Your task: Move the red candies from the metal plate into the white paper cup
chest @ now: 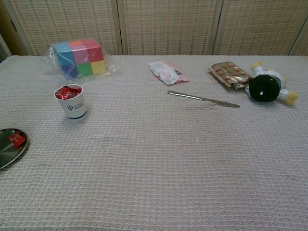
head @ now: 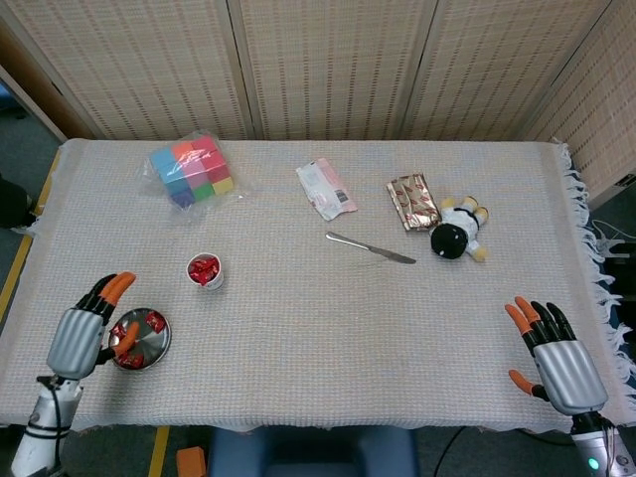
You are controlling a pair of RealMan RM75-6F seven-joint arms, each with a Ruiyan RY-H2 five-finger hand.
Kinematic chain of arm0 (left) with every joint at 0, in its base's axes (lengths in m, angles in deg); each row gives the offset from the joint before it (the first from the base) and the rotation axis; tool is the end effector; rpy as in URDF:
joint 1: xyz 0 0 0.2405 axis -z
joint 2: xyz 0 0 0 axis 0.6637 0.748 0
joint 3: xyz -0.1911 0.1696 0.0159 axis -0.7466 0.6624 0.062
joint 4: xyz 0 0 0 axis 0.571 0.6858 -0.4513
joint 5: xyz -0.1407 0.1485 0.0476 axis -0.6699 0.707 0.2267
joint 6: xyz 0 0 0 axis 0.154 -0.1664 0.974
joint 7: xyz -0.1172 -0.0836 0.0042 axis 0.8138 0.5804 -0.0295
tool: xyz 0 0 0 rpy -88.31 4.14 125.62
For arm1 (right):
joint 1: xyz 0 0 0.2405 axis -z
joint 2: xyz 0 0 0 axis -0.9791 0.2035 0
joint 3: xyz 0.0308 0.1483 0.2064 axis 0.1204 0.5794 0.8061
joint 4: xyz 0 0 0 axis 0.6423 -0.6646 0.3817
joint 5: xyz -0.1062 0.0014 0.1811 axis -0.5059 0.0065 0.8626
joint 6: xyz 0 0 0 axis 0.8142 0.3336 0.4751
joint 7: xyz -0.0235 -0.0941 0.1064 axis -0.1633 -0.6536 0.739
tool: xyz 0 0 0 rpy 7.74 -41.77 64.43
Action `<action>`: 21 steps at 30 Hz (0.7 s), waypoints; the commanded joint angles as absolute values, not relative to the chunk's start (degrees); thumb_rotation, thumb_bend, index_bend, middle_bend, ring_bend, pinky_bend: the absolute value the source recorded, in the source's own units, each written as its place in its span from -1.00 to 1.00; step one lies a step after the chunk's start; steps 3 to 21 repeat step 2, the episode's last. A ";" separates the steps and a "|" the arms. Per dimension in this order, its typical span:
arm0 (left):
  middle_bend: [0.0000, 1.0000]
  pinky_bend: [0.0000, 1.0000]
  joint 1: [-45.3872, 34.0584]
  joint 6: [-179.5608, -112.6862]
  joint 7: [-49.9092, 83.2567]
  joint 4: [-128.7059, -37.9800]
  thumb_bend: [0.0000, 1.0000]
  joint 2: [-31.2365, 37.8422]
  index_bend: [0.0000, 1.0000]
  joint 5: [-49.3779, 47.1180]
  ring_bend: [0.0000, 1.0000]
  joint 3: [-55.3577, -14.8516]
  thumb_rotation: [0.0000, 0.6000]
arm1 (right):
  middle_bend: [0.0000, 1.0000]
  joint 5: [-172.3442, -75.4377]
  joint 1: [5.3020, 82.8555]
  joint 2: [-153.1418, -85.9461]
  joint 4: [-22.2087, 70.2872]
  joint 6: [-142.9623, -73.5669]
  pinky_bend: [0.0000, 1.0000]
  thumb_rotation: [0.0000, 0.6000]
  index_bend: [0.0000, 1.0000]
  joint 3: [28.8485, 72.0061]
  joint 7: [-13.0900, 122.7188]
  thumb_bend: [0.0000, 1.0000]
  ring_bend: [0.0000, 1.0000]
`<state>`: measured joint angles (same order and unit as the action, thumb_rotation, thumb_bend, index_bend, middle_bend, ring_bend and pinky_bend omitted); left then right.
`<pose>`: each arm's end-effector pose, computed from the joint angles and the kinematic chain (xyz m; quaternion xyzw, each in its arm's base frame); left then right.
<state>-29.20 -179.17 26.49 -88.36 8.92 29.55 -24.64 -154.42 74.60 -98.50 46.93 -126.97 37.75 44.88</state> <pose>-0.2909 0.2025 0.1146 -0.5984 -0.3313 -0.5209 0.5107 -0.2925 -0.1518 0.1380 0.6715 -0.3703 0.3391 0.5449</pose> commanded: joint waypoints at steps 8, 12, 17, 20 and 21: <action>-0.94 -0.73 -37.74 -186.86 28.93 -85.83 -0.20 12.02 -0.93 34.12 -1.00 -20.29 1.00 | -1.00 -156.04 74.98 -98.41 46.98 -127.62 -1.00 1.00 -1.00 36.87 44.73 -0.77 -1.00; -0.94 -0.73 -37.74 -186.86 28.93 -85.83 -0.20 12.02 -0.93 34.12 -1.00 -20.29 1.00 | -1.00 -156.04 74.98 -98.41 46.98 -127.62 -1.00 1.00 -1.00 36.87 44.73 -0.77 -1.00; -0.94 -0.73 -37.74 -186.86 28.93 -85.83 -0.20 12.02 -0.93 34.12 -1.00 -20.29 1.00 | -1.00 -156.04 74.98 -98.41 46.98 -127.62 -1.00 1.00 -1.00 36.87 44.73 -0.77 -1.00; -0.94 -0.73 -37.74 -186.86 28.93 -85.83 -0.20 12.02 -0.93 34.12 -1.00 -20.29 1.00 | -1.00 -156.04 74.98 -98.41 46.98 -127.62 -1.00 1.00 -1.00 36.87 44.73 -0.77 -1.00; -0.94 -0.73 -37.74 -186.86 28.93 -85.83 -0.20 12.02 -0.93 34.12 -1.00 -20.29 1.00 | -1.00 -156.04 74.98 -98.41 46.98 -127.62 -1.00 1.00 -1.00 36.87 44.73 -0.77 -1.00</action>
